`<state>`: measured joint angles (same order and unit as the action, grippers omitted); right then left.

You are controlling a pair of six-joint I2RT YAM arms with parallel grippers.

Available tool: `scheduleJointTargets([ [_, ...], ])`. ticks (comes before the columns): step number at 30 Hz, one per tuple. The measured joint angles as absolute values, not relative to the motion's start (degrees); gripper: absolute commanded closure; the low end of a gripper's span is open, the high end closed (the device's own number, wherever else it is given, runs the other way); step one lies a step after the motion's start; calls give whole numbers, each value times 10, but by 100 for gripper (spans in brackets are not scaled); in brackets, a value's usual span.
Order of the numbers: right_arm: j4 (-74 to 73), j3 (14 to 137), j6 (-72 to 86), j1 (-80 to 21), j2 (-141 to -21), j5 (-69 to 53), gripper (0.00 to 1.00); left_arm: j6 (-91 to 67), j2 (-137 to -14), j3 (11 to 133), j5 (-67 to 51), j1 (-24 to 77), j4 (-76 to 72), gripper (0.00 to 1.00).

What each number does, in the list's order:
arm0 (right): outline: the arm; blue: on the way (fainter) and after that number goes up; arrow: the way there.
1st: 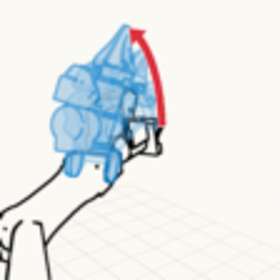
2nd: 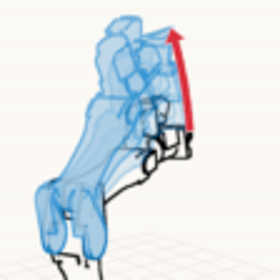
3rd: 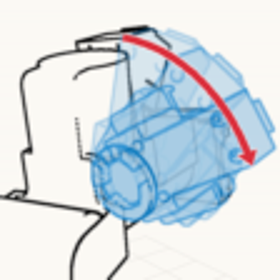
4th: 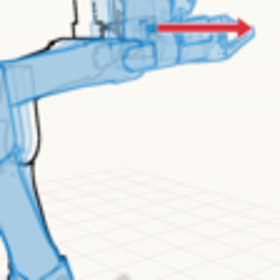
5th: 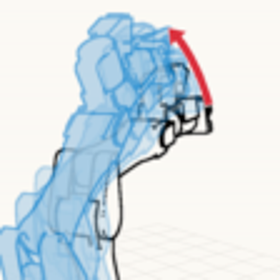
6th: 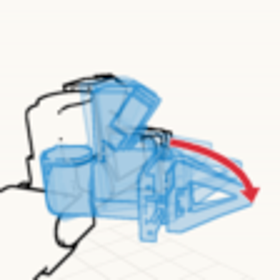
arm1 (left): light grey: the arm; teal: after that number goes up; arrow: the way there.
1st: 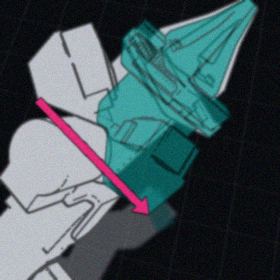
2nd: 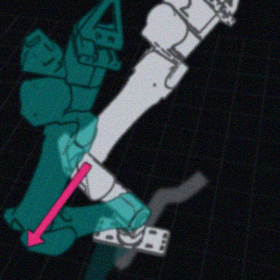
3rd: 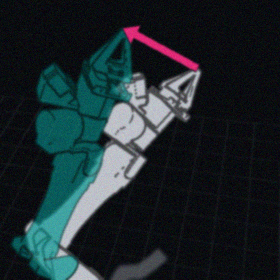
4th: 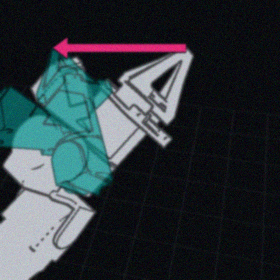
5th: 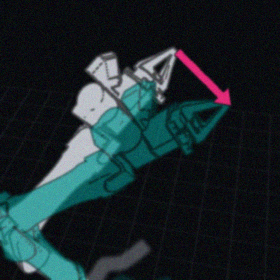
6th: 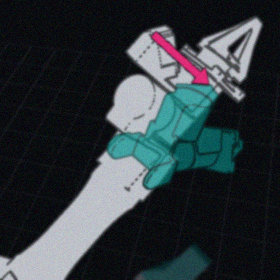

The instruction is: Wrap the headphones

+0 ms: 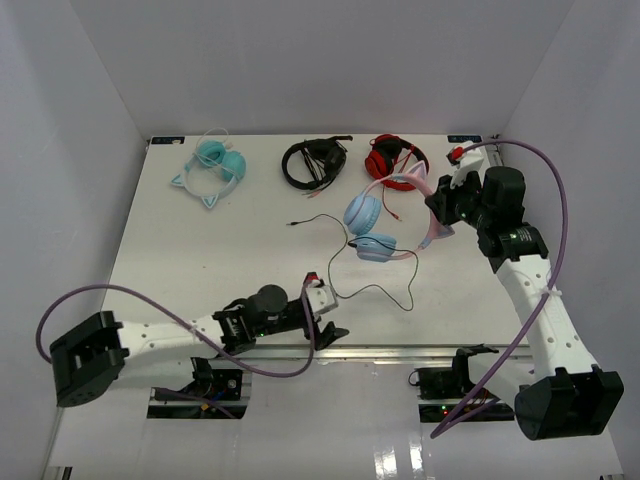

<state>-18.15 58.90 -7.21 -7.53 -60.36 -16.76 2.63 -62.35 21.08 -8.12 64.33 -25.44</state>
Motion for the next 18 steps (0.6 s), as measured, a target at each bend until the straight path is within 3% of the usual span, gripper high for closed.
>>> scheduleJointTargets([
  [9, -222, 616, 21, -67, -642, -176, 92, 137, -941, 328, 83, 684, -449, 2],
  [18, -241, 649, 75, -48, -650, -233, 92, 215, -1104, 476, 98, 684, -515, 3],
])
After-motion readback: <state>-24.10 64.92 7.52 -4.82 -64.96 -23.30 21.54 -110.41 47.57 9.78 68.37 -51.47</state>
